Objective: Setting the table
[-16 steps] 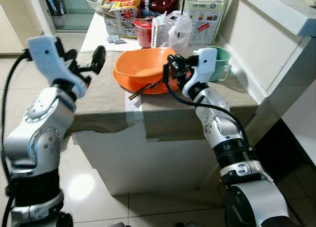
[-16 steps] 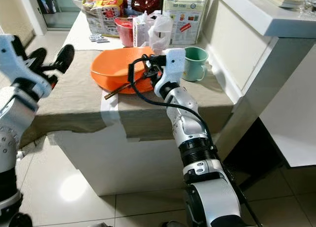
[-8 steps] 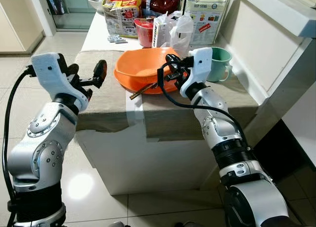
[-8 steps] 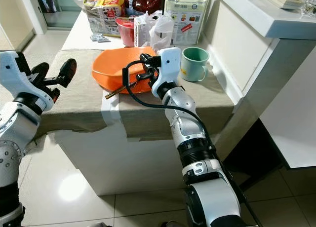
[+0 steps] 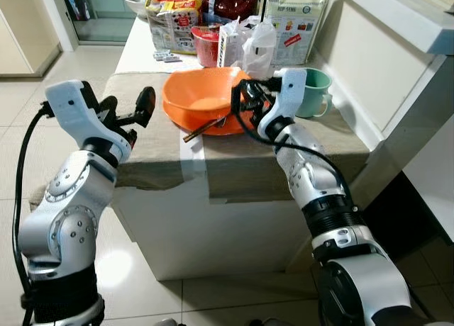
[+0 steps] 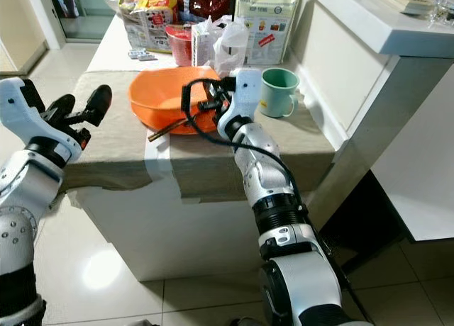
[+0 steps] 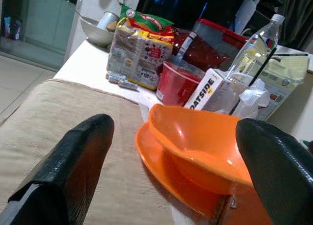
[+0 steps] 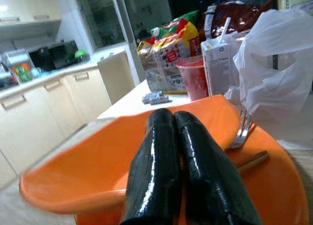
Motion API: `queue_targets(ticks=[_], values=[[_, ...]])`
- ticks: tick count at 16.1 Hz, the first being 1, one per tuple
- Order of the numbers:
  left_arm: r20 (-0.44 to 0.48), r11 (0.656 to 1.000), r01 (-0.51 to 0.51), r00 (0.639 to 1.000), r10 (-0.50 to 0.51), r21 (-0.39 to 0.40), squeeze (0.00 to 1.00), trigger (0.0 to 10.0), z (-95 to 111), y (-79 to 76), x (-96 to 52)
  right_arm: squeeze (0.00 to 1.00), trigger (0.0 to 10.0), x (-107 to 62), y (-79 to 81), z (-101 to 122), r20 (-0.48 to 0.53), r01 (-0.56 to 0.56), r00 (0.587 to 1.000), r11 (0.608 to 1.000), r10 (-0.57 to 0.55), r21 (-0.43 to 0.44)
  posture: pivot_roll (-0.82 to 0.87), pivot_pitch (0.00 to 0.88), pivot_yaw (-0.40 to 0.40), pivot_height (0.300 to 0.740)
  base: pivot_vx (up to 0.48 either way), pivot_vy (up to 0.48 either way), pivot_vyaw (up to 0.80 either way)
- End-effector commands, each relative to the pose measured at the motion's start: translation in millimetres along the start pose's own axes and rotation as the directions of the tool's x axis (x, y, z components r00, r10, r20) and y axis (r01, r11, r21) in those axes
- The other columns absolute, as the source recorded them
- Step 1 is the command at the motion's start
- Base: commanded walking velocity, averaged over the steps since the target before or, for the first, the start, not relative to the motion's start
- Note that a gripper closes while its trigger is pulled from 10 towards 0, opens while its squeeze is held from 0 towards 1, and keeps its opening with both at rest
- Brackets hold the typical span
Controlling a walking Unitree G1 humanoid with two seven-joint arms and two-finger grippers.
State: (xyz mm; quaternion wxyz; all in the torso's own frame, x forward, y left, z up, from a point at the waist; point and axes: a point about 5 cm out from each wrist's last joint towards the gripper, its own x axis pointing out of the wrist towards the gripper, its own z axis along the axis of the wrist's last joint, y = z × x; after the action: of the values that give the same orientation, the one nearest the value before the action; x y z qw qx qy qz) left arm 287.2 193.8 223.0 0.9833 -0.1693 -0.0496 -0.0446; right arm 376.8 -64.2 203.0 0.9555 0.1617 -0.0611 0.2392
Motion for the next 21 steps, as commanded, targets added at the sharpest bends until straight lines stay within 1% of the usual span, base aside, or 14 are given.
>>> queue_targets(ticks=[1, 2, 6, 8, 9, 10, 11, 13, 15, 19, 21], values=[[-0.006, 1.000, 0.002, 1.000, -0.002, -0.001, 0.00, 10.0, -1.1, -3.0, -1.5, 0.00, 10.0, 4.5, 1.5, 19.6, 0.061, -0.004, 0.998, 1.000, 0.003, 0.014, -0.01, 0.035, -0.039, 0.740, 0.000, 0.000, 0.00], [-0.008, 1.000, 0.002, 1.000, -0.002, -0.002, 0.00, 10.0, -2.0, -3.4, -1.6, 0.00, 10.0, 5.5, 2.0, 24.3, 0.077, -0.006, 0.997, 1.000, 0.005, 0.015, -0.01, 0.033, -0.040, 0.740, 0.000, 0.000, 0.00], [-0.008, 1.000, 0.006, 1.000, -0.006, -0.008, 0.00, 10.0, -2.4, -4.9, 0.8, 0.00, 10.0, 8.3, 1.6, 32.2, 0.088, -0.012, 0.996, 0.997, 0.005, 0.079, -0.02, 0.015, -0.044, 0.740, 0.000, 0.000, 0.00], [-0.016, 1.000, 0.012, 1.000, -0.012, 0.002, 0.00, 10.0, -4.3, -6.8, 1.4, 0.00, 10.0, 7.6, -0.8, 29.7, 0.074, -0.005, 0.997, 0.998, 0.000, 0.069, -0.02, 0.009, -0.043, 0.740, 0.000, 0.000, 0.00], [-0.019, 1.000, 0.013, 1.000, -0.013, 0.005, 0.00, 10.0, -5.0, -7.0, 1.6, 0.15, 10.0, 5.2, -4.2, 23.4, 0.055, 0.010, 0.998, 0.998, -0.013, 0.059, -0.01, 0.007, -0.042, 0.740, 0.000, 0.000, 0.00], [-0.018, 1.000, 0.012, 1.000, -0.012, 0.004, 0.00, 10.0, -4.9, -6.8, 1.6, 0.97, 10.0, 2.9, -6.9, 17.8, 0.038, 0.026, 0.999, 0.999, -0.027, 0.045, -0.01, 0.007, -0.042, 0.740, 0.000, 0.000, 0.00], [-0.016, 1.000, 0.013, 1.000, -0.013, 0.006, 0.00, 10.0, -3.6, -6.9, 1.8, 1.00, 10.0, 1.1, -8.4, 12.9, 0.021, 0.034, 0.999, 0.999, -0.035, 0.033, -0.01, 0.007, -0.042, 0.740, 0.000, 0.000, 0.00], [-0.014, 1.000, 0.015, 1.000, -0.015, 0.009, 0.00, 10.0, -2.8, -7.4, 1.4, 1.00, 10.0, -0.1, -7.2, 13.4, 0.028, 0.033, 0.999, 0.999, -0.034, 0.026, -0.01, 0.005, -0.038, 0.740, 0.000, 0.000, 0.00], [-0.019, 1.000, 0.019, 1.000, -0.019, 0.009, 0.00, 10.0, -4.3, -9.2, 1.1, 1.00, 10.0, -0.1, -7.8, 18.6, 0.042, 0.030, 0.999, 0.999, -0.031, 0.044, -0.01, 0.008, -0.036, 0.740, 0.000, 0.000, 0.00], [-0.022, 1.000, 0.021, 1.000, -0.021, 0.005, 0.00, 10.0, -5.0, -10.0, 1.5, 1.00, 10.0, -0.7, -9.1, 18.7, 0.037, 0.040, 0.998, 0.995, -0.043, 0.087, -0.02, 0.017, -0.034, 0.740, 0.000, 0.000, 0.00], [-0.024, 1.000, 0.023, 0.999, -0.023, 0.003, 0.00, 10.0, -5.4, -10.9, 1.9, 1.00, 10.0, -0.2, -7.6, 19.6, 0.039, 0.029, 0.999, 0.995, -0.033, 0.094, -0.02, 0.019, -0.033, 0.740, 0.000, 0.000, 0.00]])
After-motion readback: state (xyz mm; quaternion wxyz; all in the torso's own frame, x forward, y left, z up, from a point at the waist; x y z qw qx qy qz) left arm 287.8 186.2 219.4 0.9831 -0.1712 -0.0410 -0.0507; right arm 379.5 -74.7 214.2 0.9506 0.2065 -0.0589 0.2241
